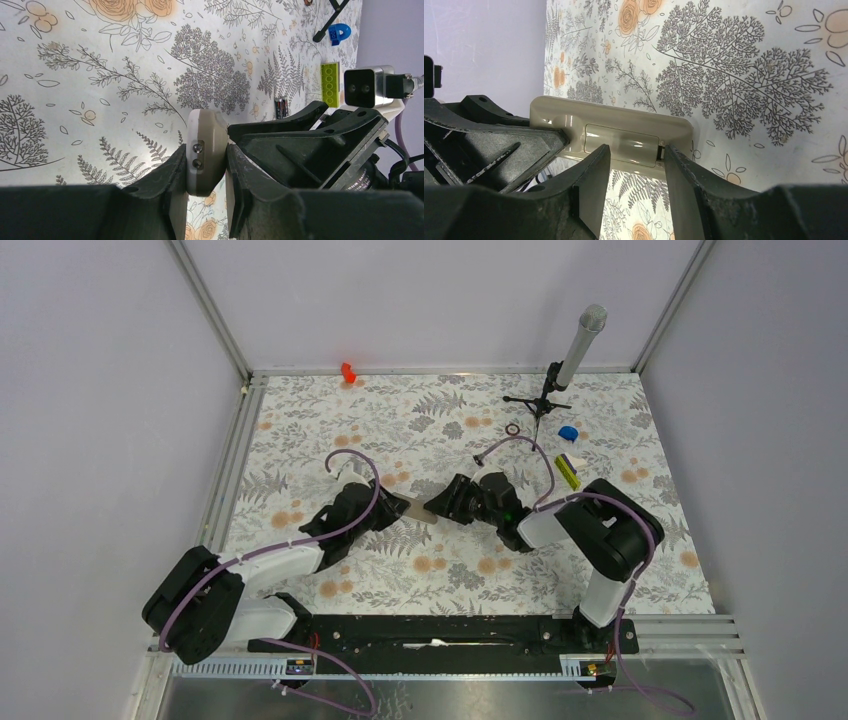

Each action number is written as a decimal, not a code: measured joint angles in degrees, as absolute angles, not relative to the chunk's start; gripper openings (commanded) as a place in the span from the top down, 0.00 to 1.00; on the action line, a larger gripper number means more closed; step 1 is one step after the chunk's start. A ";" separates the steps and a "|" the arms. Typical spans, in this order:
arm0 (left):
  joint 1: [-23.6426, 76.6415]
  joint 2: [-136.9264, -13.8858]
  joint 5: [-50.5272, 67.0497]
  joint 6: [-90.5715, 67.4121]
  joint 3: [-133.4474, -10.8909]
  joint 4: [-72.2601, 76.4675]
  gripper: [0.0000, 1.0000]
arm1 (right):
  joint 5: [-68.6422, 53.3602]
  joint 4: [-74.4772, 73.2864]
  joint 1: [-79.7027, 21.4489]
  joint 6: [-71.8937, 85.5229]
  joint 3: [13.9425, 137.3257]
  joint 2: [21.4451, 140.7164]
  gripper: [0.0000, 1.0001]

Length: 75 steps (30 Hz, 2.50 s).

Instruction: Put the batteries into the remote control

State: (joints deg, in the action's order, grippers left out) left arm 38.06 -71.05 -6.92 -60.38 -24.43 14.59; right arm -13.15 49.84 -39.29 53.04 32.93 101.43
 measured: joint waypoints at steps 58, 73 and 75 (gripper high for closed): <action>41.89 -73.47 -16.12 -55.66 -32.32 2.44 1.00 | -1.32 40.99 -37.12 46.30 28.34 85.47 0.43; 42.09 -70.50 10.22 -26.48 -44.05 -16.10 1.00 | -15.25 21.23 -37.12 27.05 29.43 65.21 0.07; 42.09 -69.93 14.96 -23.70 -45.58 -17.74 1.00 | -18.00 18.94 -37.12 24.69 29.52 61.12 0.08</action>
